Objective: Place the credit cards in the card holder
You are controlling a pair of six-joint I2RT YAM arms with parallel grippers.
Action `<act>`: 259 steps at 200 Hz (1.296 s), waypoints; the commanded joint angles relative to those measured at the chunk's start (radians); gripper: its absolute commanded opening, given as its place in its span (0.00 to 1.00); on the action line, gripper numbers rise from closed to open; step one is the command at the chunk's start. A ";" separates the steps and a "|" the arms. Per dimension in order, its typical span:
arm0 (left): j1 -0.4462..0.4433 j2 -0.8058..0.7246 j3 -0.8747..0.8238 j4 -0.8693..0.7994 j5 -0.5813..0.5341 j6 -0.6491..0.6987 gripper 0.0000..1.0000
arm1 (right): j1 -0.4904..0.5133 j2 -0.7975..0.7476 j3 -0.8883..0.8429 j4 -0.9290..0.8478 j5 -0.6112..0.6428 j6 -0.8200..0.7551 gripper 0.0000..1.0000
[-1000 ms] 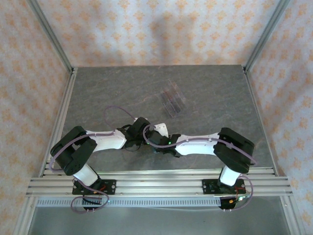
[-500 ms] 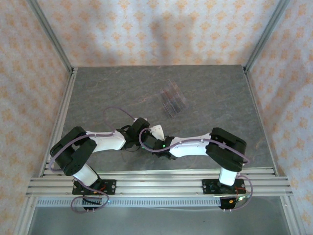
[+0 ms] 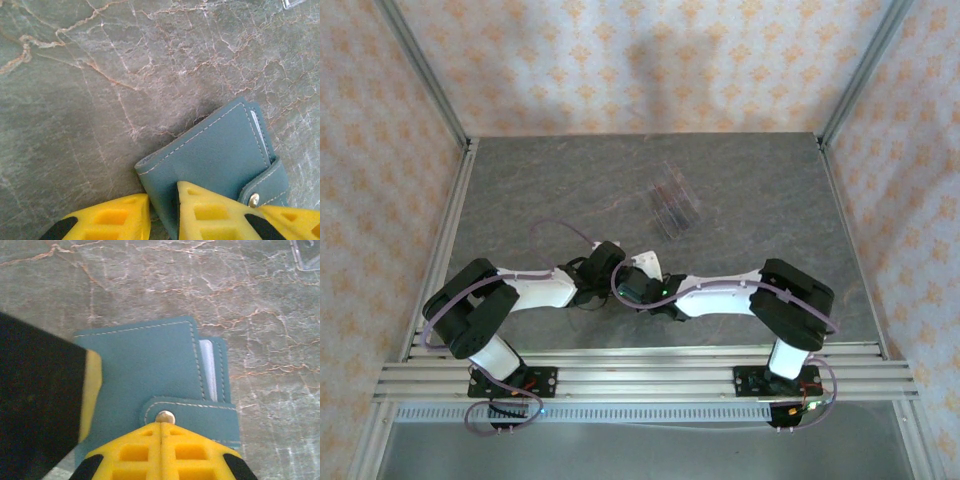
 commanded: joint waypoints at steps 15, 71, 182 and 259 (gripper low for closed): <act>-0.035 0.152 -0.061 0.010 -0.023 -0.026 0.20 | -0.032 -0.048 -0.043 -0.058 0.060 0.000 0.00; -0.049 0.193 -0.068 0.049 -0.027 -0.035 0.19 | -0.044 -0.063 -0.035 -0.067 0.090 -0.005 0.00; -0.053 0.215 -0.077 0.083 -0.024 -0.030 0.18 | -0.044 -0.046 -0.046 0.082 -0.043 -0.116 0.41; -0.053 0.209 -0.093 0.098 -0.022 -0.027 0.17 | -0.047 0.075 0.019 0.050 -0.032 -0.127 0.43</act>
